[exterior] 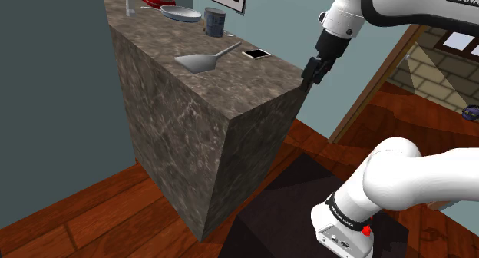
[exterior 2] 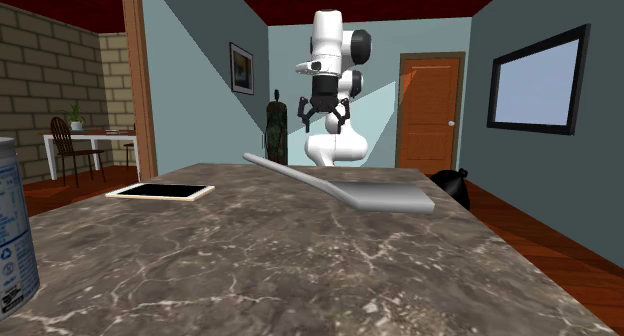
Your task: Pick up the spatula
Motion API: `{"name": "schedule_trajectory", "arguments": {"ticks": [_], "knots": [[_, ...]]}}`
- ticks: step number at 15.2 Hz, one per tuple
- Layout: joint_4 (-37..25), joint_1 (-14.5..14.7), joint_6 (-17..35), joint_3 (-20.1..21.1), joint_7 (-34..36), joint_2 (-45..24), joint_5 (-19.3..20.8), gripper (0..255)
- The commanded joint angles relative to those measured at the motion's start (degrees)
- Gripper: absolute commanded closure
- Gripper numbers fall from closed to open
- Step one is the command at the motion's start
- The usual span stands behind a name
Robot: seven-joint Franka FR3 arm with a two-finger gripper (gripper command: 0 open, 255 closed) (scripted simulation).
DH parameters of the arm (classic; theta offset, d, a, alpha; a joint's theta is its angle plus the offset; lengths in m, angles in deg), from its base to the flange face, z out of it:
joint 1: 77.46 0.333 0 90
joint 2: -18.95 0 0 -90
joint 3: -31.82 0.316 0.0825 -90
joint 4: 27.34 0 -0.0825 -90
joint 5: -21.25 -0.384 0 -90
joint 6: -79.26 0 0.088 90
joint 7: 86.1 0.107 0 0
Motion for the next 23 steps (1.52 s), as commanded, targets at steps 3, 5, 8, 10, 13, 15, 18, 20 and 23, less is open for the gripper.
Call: {"name": "schedule_trajectory", "arguments": {"ticks": [3, 5, 8, 10, 13, 15, 18, 20, 23], "knots": [[-1.5, -0.8, 1.7, 3.2, 6.9, -3.1, -1.9, 0], [-3.5, -1.9, 3.4, 6.3, 13.7, -6.6, -3.4, 0], [-7.4, -3.6, 5.6, 10.6, 23.8, -12.5, -4.7, 0], [-10.6, -5.0, 6.7, 13.2, 30.4, -16.7, -5.0, 0], [-16.2, -7.1, 7.9, 16.8, 40.5, -23.5, -4.5, 0], [-20.4, -8.5, 8.3, 18.8, 47.2, -28.3, -3.5, 0], [-27.5, -10.1, 8.1, 21.3, 57.3, -35.7, -1.2, 0], [-32.7, -10.8, 7.5, 22.4, 63.8, -40.8, 0.8, 0], [-41.1, -11.0, 5.7, 23.3, 73.2, -48.5, 4.1, 0]]}}
